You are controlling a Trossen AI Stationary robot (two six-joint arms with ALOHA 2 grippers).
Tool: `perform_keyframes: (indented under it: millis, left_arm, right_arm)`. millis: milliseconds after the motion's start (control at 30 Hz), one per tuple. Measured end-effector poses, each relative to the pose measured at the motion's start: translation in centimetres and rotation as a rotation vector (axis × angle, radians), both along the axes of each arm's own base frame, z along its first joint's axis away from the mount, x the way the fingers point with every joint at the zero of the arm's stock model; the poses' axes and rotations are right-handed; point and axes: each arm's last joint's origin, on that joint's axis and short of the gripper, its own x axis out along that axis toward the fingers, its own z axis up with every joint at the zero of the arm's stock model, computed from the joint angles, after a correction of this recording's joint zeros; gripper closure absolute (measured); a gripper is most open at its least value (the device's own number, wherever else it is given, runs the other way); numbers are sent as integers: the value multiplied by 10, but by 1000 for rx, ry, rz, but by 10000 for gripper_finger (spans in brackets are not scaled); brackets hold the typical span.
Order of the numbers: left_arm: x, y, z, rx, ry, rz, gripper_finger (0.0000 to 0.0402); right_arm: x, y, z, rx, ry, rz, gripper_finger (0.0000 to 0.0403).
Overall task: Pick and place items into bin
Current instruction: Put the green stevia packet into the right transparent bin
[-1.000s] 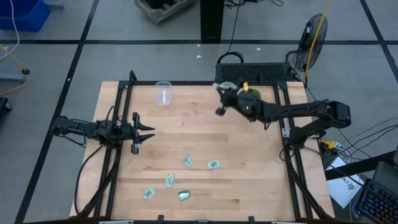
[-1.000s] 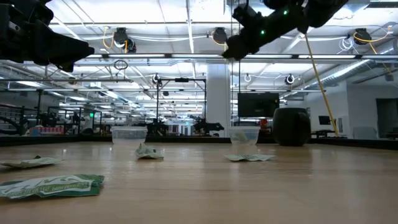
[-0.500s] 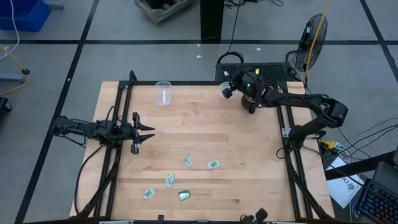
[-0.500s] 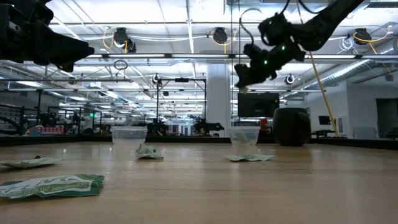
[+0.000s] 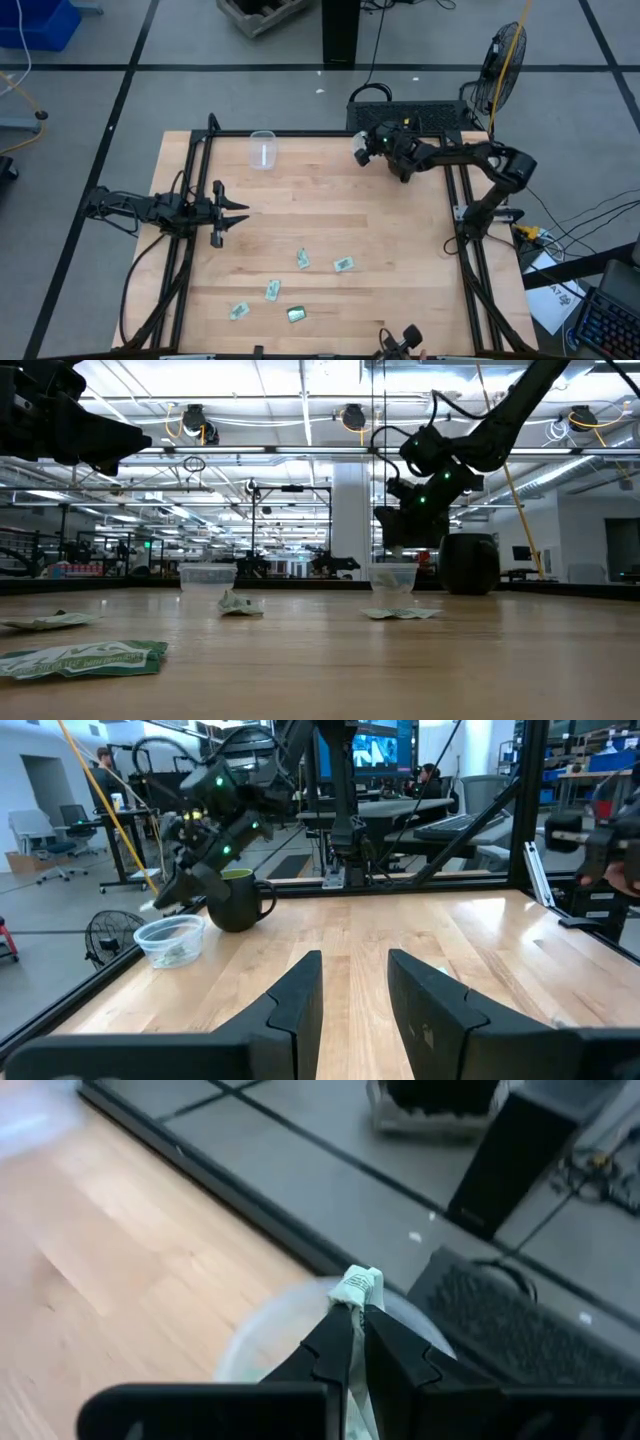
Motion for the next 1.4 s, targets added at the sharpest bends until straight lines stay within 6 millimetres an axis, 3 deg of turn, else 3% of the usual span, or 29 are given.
perform_keyframes:
  millis: [200, 533, 1033, 1233, 1400]
  left_arm:
    - [0, 0, 0, 0, 0, 0, 279]
    - [0, 0, 0, 0, 0, 0, 279]
    - [0, 0, 0, 0, 0, 0, 279]
    - [0, 0, 0, 0, 0, 0, 279]
    - [0, 0, 0, 0, 0, 0, 279]
  right_arm:
    - [-3, -6, -13, 71, 5, -1, 385]
    - [-2, -6, -12, 60, -2, 4, 383]
    - [1, -5, -10, 45, -20, 26, 295]
    - [19, 8, -1, 55, -164, 285, 289]
    - [38, 36, 5, 36, -209, 584, 289]
